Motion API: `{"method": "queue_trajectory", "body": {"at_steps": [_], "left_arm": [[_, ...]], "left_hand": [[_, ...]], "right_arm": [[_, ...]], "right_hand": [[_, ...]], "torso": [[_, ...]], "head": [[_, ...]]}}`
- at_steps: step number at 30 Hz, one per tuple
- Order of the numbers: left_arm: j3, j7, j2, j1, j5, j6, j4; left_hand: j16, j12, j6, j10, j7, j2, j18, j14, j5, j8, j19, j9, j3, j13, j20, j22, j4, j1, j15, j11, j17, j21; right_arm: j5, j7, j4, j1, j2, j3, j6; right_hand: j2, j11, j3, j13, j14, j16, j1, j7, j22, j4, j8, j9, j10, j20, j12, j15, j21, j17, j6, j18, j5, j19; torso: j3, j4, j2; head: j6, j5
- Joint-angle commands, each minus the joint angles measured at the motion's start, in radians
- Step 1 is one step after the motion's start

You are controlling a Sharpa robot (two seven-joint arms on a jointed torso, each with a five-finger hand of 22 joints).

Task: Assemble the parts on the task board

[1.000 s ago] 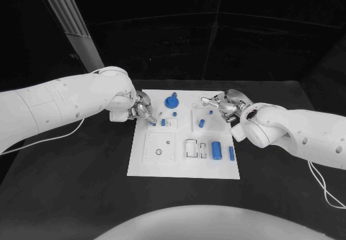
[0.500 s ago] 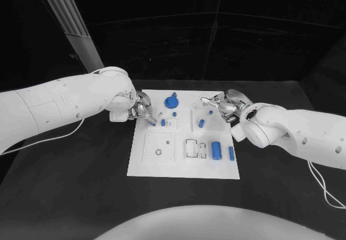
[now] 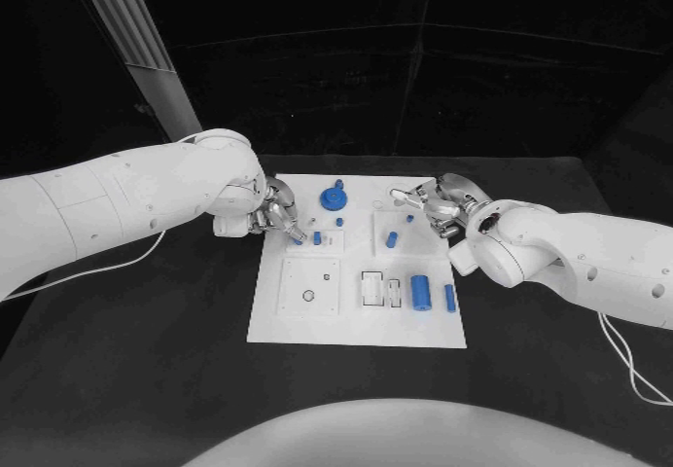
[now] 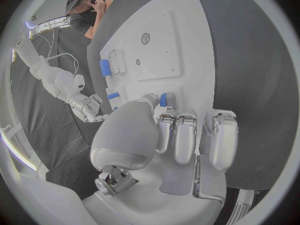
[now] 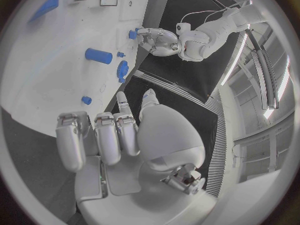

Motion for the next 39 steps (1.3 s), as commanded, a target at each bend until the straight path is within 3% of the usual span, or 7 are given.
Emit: {"method": "queue_trajectory", "body": {"at_steps": [1,9,21,28,30,32,39], "left_arm": [[-0.004,-0.023,0.006,-0.009,-0.001,0.038,-0.003],[-0.004,-0.047,0.008,-0.011,-0.001,0.032,-0.012],[-0.004,-0.046,0.007,-0.012,-0.001,0.026,-0.014],[-0.004,-0.04,0.005,-0.012,-0.001,0.022,-0.013],[-0.004,-0.036,0.004,-0.012,-0.001,0.019,-0.013],[-0.004,-0.033,0.003,-0.012,-0.001,0.015,-0.013],[-0.004,-0.031,0.002,-0.012,-0.001,0.012,-0.014]], "left_hand": [[0.003,0.001,-0.006,0.104,0.0,-0.003,-0.007,0.104,-0.022,-0.003,0.104,0.001,-0.009,0.261,0.001,0.263,-0.001,-0.008,0.006,0.007,0.263,0.004],[0.003,0.001,-0.007,0.104,0.002,0.003,-0.007,0.104,-0.115,-0.007,0.104,-0.003,-0.033,0.261,0.003,0.263,0.001,-0.035,0.008,0.009,0.263,0.004],[0.003,0.001,-0.007,0.104,-0.001,0.006,-0.007,0.104,-0.122,-0.006,0.104,-0.004,-0.03,0.261,0.003,0.263,-0.004,-0.023,0.007,0.007,0.263,0.004],[0.003,0.001,-0.015,0.104,0.0,-0.011,-0.007,0.104,0.074,0.004,0.104,0.004,0.021,0.261,0.0,0.263,-0.02,0.063,0.004,0.006,0.263,0.004],[0.003,0.001,-0.016,0.104,0.004,-0.021,-0.007,0.104,0.156,0.009,0.104,0.008,0.045,0.261,0.0,0.263,-0.023,0.078,0.005,0.009,0.263,0.004],[0.003,0.001,-0.017,0.104,0.006,-0.027,-0.007,0.104,0.173,0.012,0.104,0.01,0.057,0.261,0.001,0.263,-0.024,0.082,0.007,0.011,0.263,0.004],[0.003,0.001,-0.017,0.104,0.006,-0.03,-0.007,0.104,0.177,0.013,0.104,0.011,0.061,0.261,0.001,0.263,-0.024,0.083,0.007,0.011,0.263,0.004]], "right_arm": [[-0.003,0.002,0.002,0.001,0.0,0.0,0.006],[-0.003,0.001,0.004,0.001,0.001,0.0,0.009],[-0.003,0.001,0.003,0.001,0.0,0.0,0.008],[-0.003,0.0,0.002,0.001,0.0,0.0,0.007],[-0.003,0.0,0.002,0.001,0.0,0.0,0.007],[-0.003,0.001,0.002,0.001,0.0,0.0,0.007],[-0.003,0.0,0.002,0.001,-0.001,0.0,0.006]], "right_hand": [[0.005,0.006,-0.008,0.263,0.104,0.002,0.002,-0.001,0.263,0.0,0.004,0.001,0.104,0.004,0.003,-0.001,0.003,0.263,-0.005,-0.007,0.005,0.104],[0.006,0.006,-0.008,0.263,0.104,0.002,0.003,-0.001,0.263,0.0,0.005,0.001,0.104,0.004,0.003,-0.001,0.003,0.263,-0.006,-0.007,0.005,0.104],[0.006,0.006,-0.009,0.263,0.104,0.002,0.004,-0.001,0.263,0.0,0.005,0.001,0.104,0.004,0.003,-0.001,0.003,0.263,-0.006,-0.007,0.005,0.104],[0.006,0.006,-0.009,0.263,0.104,0.002,0.004,-0.001,0.263,0.0,0.005,0.001,0.104,0.004,0.003,-0.001,0.003,0.263,-0.006,-0.007,0.005,0.104],[0.006,0.006,-0.009,0.263,0.104,0.002,0.004,-0.001,0.263,0.0,0.005,0.001,0.104,0.004,0.003,-0.001,0.003,0.263,-0.006,-0.007,0.005,0.104],[0.006,0.006,-0.009,0.263,0.104,0.002,0.004,-0.001,0.263,0.0,0.005,0.001,0.104,0.004,0.003,-0.001,0.003,0.263,-0.006,-0.007,0.005,0.104],[0.007,0.006,-0.009,0.263,0.104,0.002,0.004,-0.001,0.263,0.001,0.006,0.001,0.104,0.004,0.003,-0.001,0.003,0.263,-0.006,-0.007,0.005,0.104]], "torso": [[0.0,-0.0001,0.0],[0.0001,0.0001,0.0],[-0.0003,0.0004,0.0],[0.0003,0.0006,0.0],[0.0003,0.0006,0.0],[0.0,0.0005,0.0],[0.0001,0.0005,0.0]], "head": [[0.0,-0.001],[0.001,0.0],[0.002,-0.001],[0.003,0.0],[0.003,0.0],[0.003,-0.001],[0.002,-0.001]]}}
